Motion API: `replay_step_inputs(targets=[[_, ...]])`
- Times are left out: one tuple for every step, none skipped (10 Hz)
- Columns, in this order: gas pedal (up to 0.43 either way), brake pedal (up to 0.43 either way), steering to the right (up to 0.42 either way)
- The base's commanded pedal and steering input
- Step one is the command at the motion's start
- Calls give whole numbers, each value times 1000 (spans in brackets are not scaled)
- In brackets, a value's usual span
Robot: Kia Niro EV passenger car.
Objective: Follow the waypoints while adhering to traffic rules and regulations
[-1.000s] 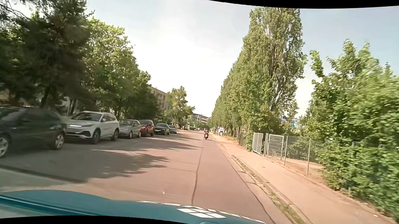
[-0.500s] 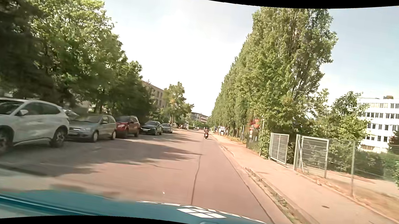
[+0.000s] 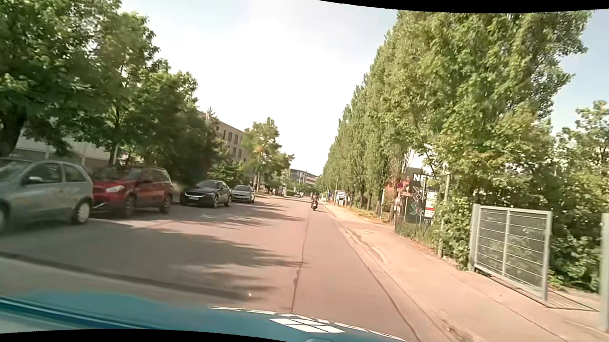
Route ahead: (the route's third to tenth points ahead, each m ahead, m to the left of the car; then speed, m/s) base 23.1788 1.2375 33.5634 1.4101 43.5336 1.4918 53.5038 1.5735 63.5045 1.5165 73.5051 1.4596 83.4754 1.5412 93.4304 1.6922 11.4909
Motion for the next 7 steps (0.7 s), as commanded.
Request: replay_step_inputs(targets=[[0, 0, 0], [0, 0, 0], [0, 0, -1], [8, 0, -2], [28, 0, -2], [39, 0, -4], [59, 0, -7]])
